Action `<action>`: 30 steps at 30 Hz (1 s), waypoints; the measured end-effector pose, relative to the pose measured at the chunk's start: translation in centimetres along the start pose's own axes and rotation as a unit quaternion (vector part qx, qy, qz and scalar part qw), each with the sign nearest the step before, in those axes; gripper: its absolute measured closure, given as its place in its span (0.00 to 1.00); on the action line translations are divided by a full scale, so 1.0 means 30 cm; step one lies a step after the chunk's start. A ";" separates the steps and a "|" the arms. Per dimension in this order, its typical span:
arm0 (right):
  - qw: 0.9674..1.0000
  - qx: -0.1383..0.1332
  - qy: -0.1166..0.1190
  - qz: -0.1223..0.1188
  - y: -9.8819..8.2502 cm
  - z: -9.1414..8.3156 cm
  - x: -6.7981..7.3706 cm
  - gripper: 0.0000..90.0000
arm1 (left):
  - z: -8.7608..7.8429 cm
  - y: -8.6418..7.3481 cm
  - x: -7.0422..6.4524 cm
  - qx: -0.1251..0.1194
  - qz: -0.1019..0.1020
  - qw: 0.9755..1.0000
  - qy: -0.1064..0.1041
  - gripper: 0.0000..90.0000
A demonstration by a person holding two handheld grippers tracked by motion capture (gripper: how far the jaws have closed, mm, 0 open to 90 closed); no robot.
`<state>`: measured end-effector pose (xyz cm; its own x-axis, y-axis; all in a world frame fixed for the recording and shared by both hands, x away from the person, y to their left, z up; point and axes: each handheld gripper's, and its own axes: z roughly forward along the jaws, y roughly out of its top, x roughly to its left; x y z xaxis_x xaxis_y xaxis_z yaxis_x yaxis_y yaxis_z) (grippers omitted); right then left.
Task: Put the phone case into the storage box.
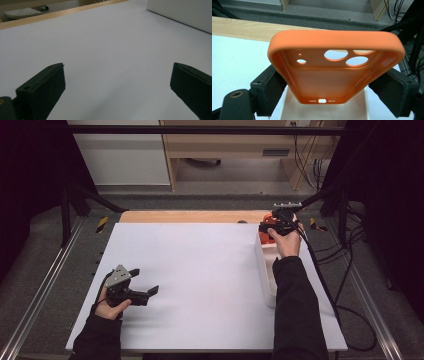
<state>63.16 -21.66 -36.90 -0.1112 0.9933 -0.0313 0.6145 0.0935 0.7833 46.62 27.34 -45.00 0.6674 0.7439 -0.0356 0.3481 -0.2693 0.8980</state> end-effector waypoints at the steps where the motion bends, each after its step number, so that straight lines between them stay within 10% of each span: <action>1: 1.000 0.001 0.000 -0.001 -0.001 0.003 0.001 0.18 | 0.000 0.000 -0.001 0.000 0.001 1.000 0.001 0.00; 30: 1.000 0.020 -0.013 0.008 -0.038 0.072 -0.001 0.17 | 0.006 -0.002 -0.003 0.006 0.005 1.000 0.000 0.00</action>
<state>64.14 -21.64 -39.13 -0.0818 0.9960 -0.0361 0.6461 0.0806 0.7590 46.64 27.19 -45.14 0.6707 0.7412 -0.0277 0.3494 -0.2828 0.8933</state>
